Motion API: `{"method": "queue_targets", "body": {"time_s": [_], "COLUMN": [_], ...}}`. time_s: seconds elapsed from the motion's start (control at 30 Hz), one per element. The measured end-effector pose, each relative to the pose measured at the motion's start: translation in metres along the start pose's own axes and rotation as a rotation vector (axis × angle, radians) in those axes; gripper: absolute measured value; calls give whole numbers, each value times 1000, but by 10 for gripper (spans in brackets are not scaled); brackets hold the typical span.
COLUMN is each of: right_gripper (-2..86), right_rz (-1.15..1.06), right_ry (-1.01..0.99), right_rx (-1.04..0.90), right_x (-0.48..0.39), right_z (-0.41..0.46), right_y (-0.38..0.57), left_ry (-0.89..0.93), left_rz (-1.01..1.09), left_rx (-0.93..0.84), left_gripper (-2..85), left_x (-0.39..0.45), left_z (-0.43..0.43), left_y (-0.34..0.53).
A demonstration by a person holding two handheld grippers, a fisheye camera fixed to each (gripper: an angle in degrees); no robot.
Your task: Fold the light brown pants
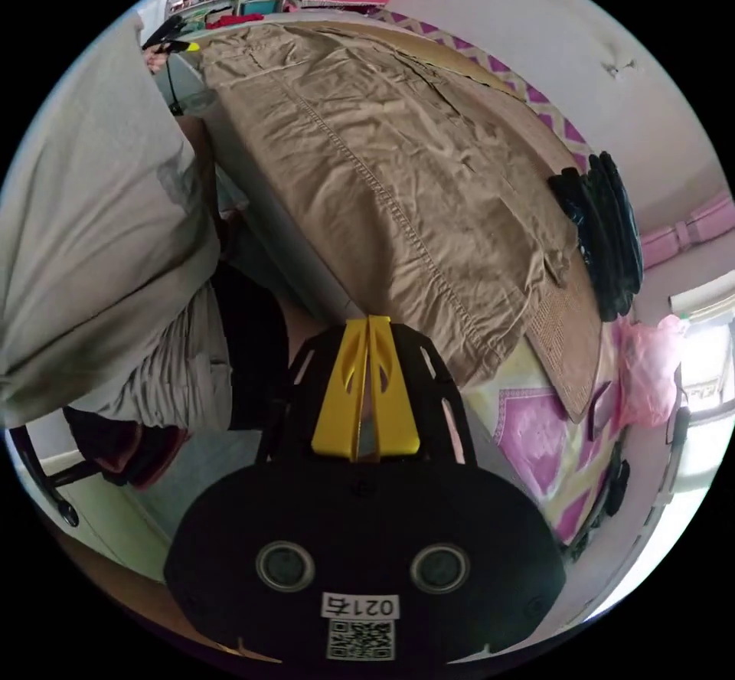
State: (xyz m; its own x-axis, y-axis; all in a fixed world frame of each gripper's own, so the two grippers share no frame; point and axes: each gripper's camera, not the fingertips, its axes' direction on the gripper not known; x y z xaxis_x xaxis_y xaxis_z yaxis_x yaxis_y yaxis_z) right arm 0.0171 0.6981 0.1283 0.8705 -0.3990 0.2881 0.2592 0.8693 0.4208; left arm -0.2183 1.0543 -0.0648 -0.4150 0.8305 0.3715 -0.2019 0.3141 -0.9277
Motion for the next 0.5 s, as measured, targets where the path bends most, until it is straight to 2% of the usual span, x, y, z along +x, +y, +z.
{"method": "queue_targets", "body": {"time_s": [0.07,0.13,0.2,0.27,0.33,0.4,0.5], "right_gripper": [8,69,79,66,35,0,-8], "right_rz": [30,119,240,264,297,254,155], "right_ry": [-156,-255,-154,-29,116,224,135], "right_rx": [63,190,382,439,388,211,-17], "right_x": [24,58,97,115,134,155,179], "right_z": [-26,-55,-84,-85,-66,-15,52], "right_y": [15,31,37,16,-22,-77,-119], "left_ry": [32,-15,-156,-317,-346,-362,-449], "left_rz": [41,70,71,29,-12,-27,-129], "left_rx": [118,186,211,191,158,129,63], "left_gripper": [-10,-10,-10,-10,-9,-10,-10], "left_x": [11,23,32,21,-3,-35,-112], "left_z": [-60,-98,-117,-112,-92,-66,-27], "left_y": [4,-4,-26,-71,-109,-143,-181]}}
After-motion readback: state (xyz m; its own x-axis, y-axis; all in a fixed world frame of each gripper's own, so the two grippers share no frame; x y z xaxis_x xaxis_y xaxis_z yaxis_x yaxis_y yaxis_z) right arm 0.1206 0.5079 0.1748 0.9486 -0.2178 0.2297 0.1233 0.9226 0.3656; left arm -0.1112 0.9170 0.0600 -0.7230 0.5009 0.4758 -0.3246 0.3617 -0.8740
